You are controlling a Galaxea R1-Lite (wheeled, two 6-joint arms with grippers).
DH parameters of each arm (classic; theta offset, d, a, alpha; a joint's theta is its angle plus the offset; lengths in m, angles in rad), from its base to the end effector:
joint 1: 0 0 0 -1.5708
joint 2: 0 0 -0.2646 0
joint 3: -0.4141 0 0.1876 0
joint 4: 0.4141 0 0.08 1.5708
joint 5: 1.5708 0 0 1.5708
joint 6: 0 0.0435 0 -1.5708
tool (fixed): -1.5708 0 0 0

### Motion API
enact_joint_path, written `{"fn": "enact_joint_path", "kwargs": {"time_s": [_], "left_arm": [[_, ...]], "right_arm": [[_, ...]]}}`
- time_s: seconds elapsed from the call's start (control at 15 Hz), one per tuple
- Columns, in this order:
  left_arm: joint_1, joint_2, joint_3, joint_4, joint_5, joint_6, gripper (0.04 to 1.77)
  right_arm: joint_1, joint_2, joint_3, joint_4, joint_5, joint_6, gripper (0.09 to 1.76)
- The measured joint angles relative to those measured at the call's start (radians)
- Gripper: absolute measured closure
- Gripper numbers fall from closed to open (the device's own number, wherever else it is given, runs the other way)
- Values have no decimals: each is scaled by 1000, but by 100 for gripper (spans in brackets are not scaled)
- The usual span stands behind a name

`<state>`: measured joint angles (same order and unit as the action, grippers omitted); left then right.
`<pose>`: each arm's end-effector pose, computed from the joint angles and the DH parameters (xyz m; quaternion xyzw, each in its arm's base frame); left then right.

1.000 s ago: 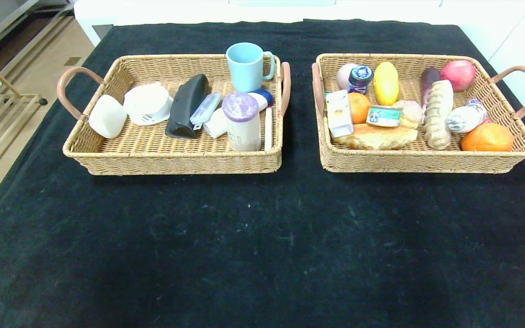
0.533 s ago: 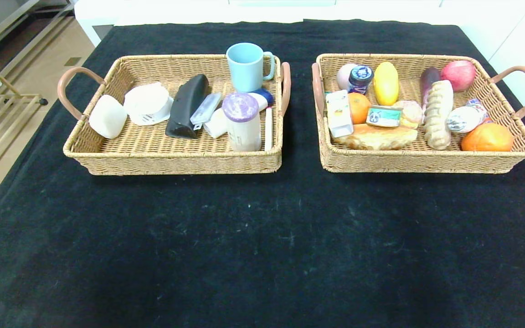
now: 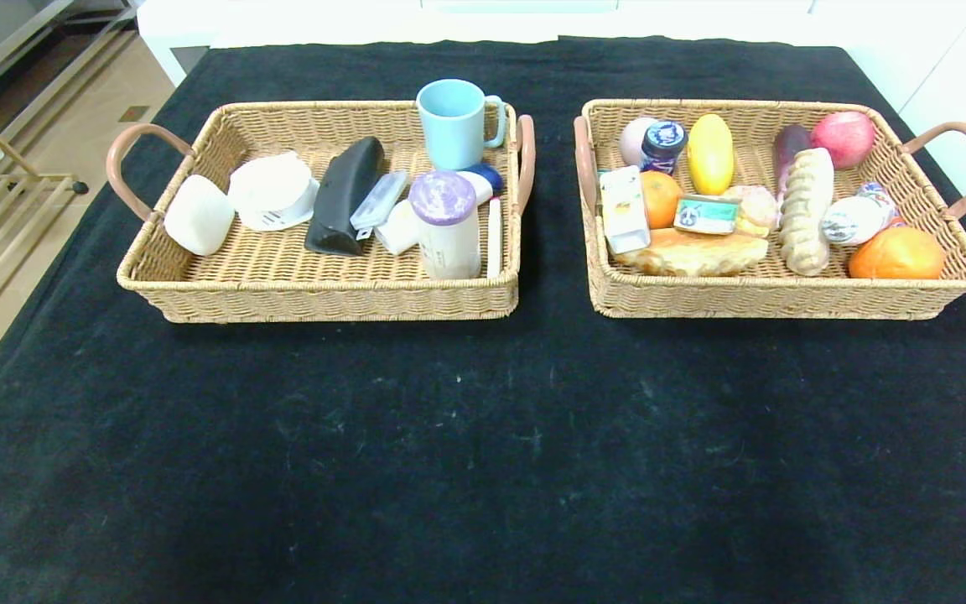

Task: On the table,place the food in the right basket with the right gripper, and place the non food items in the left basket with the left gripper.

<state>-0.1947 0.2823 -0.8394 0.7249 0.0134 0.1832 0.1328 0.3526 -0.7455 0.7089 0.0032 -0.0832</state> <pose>-0.0259 0.0057 0.2080 0.0994 0.0747 -0.0975 0.9874 -0.0012 0.0000 0.1885 -0.0512 0.1541 0.0736 0.9840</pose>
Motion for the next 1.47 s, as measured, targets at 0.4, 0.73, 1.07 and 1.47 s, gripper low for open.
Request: {"fn": "enact_joint_path", "kwargs": {"time_s": [0.4, 0.73, 1.07, 1.47], "left_arm": [[87, -4, -91, 174, -157, -26, 9], [114, -5, -156, 173, -192, -4, 9], [190, -57, -167, 210, -235, 1, 9], [200, -236, 149, -80, -241, -29, 9]], "right_arm": [[-142, -110, 93, 5, 159, -14, 15], [-142, -177, 147, -4, 160, -21, 15], [-140, -193, 149, -14, 176, -22, 15], [-139, -273, 289, -370, 171, -21, 15]]}}
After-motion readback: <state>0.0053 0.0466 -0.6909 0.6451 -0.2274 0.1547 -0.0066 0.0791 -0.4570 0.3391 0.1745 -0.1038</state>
